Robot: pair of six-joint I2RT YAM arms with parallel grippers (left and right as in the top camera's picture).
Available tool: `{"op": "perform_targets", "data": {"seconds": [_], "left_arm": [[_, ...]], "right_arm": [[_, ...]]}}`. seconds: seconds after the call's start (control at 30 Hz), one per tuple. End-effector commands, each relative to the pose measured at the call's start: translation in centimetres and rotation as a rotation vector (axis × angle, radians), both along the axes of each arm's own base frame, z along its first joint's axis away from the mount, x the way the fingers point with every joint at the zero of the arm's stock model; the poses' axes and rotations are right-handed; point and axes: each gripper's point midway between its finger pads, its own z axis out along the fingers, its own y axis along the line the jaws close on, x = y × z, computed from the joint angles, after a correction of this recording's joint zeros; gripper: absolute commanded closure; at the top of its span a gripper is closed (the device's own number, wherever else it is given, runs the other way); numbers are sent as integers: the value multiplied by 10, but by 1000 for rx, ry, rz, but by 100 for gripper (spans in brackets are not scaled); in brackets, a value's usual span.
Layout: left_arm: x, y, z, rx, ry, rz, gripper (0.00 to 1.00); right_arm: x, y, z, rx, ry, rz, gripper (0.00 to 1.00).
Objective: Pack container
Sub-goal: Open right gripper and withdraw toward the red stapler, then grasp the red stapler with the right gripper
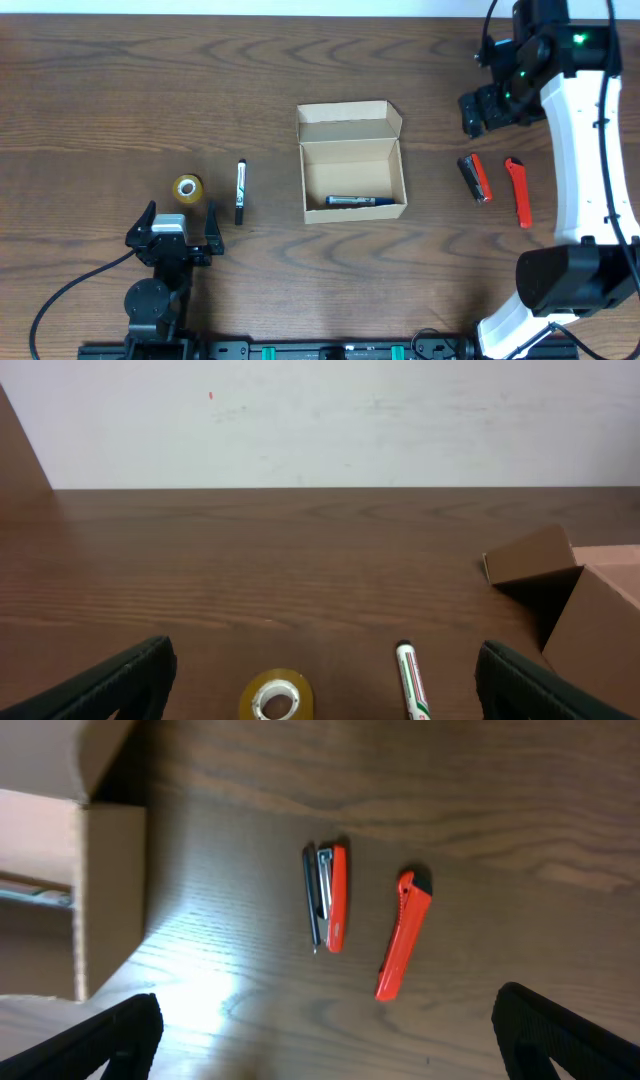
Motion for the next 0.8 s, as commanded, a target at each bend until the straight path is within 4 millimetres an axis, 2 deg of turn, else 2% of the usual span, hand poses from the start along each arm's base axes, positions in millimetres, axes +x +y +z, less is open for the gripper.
{"op": "perform_targets", "data": {"seconds": [0.0, 0.2, 0.43, 0.77], "left_arm": [[-1, -1, -18, -10, 51, -5, 5], [-1, -1, -18, -10, 52, -4, 5], [-1, -1, -18, -10, 52, -4, 5], [-1, -1, -18, -10, 51, -5, 5]], "right_arm": [[-5, -15, -28, -39, 62, -8, 1], [-13, -34, -78, -23, 116, -49, 4], [-21, -40, -131, 70, 133, -1, 3], [-22, -37, -169, 82, 100, 104, 1]]}}
